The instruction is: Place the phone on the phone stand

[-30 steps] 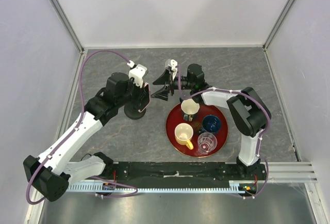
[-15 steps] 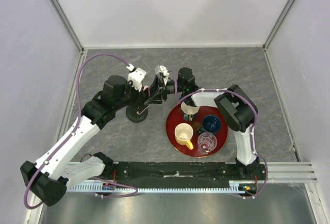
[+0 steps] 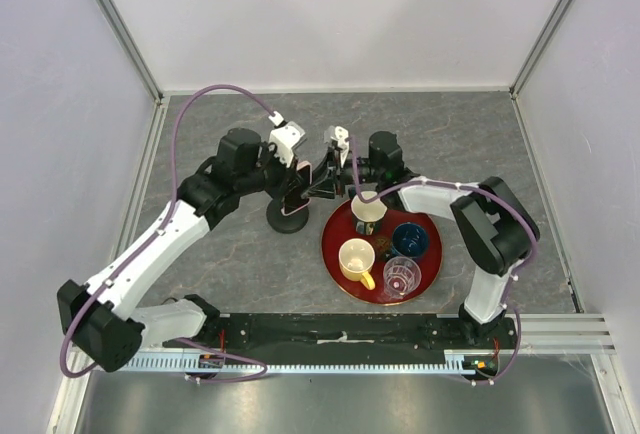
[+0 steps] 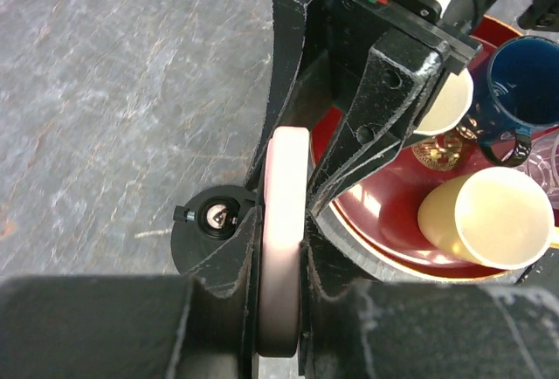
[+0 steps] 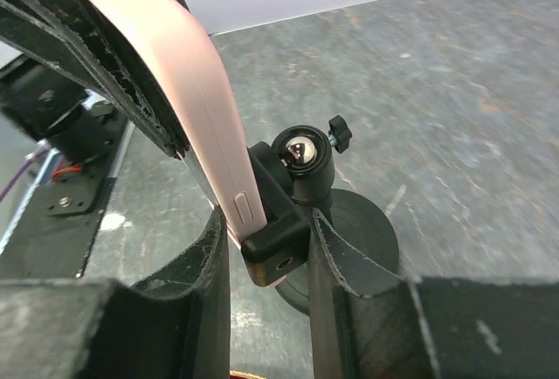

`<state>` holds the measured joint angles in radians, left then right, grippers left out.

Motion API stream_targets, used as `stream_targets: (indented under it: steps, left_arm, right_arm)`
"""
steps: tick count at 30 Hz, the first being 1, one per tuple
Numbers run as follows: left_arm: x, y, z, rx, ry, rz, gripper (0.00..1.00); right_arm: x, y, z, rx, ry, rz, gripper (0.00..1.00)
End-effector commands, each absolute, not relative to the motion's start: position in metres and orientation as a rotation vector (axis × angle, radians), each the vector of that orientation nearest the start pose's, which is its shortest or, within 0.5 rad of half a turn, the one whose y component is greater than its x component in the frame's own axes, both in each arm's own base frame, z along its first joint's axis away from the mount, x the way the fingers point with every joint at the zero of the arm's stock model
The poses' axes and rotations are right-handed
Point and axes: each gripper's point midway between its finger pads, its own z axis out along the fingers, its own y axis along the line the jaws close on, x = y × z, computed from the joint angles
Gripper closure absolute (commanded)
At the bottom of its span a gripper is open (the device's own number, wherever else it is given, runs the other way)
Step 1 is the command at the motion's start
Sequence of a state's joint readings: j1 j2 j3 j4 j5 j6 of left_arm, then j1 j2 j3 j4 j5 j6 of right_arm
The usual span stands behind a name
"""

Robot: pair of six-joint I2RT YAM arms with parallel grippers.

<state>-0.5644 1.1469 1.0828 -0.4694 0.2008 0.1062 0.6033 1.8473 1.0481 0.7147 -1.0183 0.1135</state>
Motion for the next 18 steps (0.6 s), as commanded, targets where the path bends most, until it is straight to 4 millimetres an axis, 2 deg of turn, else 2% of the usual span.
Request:
stream_targets:
  steps: [1, 2, 4, 5, 9, 11, 12, 13, 14, 15, 16, 17, 18]
  left_arm:
    - [0.33, -0.238, 0.279, 0.71, 1.761, -0.485, 0.98]
    - [0.334, -0.24, 0.274, 0.718, 1.755, -0.478, 0.98]
    - [0.341, -0.24, 0.265, 0.738, 1.749, -0.452, 0.98]
    - [0.346, -0.241, 0.256, 0.743, 1.768, -0.451, 0.98]
    - [0.364, -0.228, 0.244, 0.683, 1.781, -0.48, 0.98]
    - [0.367, -0.228, 0.238, 0.674, 1.782, -0.519, 0.98]
    - [0.369, -0.224, 0.228, 0.674, 1.806, -0.514, 0.98]
    - [0.372, -0.223, 0.228, 0.675, 1.805, -0.512, 0.98]
    - [0.372, -0.226, 0.228, 0.692, 1.801, -0.532, 0.98]
    - [0.374, -0.224, 0.227, 0.697, 1.803, -0.536, 0.98]
    - [0.374, -0.225, 0.227, 0.697, 1.805, -0.544, 0.98]
    - [0.372, -0.226, 0.225, 0.704, 1.812, -0.562, 0.98]
    - [0.371, -0.227, 0.226, 0.709, 1.814, -0.568, 0.98]
  right_arm:
    - [0.318, 0.38, 0.238, -0.996, 1.244, 1.123, 1.0]
    - [0.319, 0.377, 0.249, -0.96, 1.227, 1.114, 1.0]
    - [0.317, 0.371, 0.247, -0.933, 1.242, 1.097, 1.0]
    - [0.319, 0.366, 0.257, -0.891, 1.224, 1.076, 1.0]
    - [0.329, 0.356, 0.25, -0.809, 1.267, 1.006, 1.0]
    - [0.332, 0.357, 0.244, -0.797, 1.286, 1.014, 1.0]
    - [0.335, 0.358, 0.244, -0.778, 1.297, 1.02, 1.0]
    - [0.336, 0.361, 0.247, -0.784, 1.291, 1.032, 1.0]
    - [0.335, 0.364, 0.24, -0.804, 1.317, 1.048, 1.0]
    - [0.333, 0.367, 0.24, -0.826, 1.314, 1.063, 0.81]
    - [0.334, 0.368, 0.242, -0.827, 1.311, 1.062, 0.54]
    - [0.336, 0.367, 0.239, -0.831, 1.324, 1.06, 0.41]
    - [0.335, 0.364, 0.24, -0.844, 1.318, 1.062, 0.36]
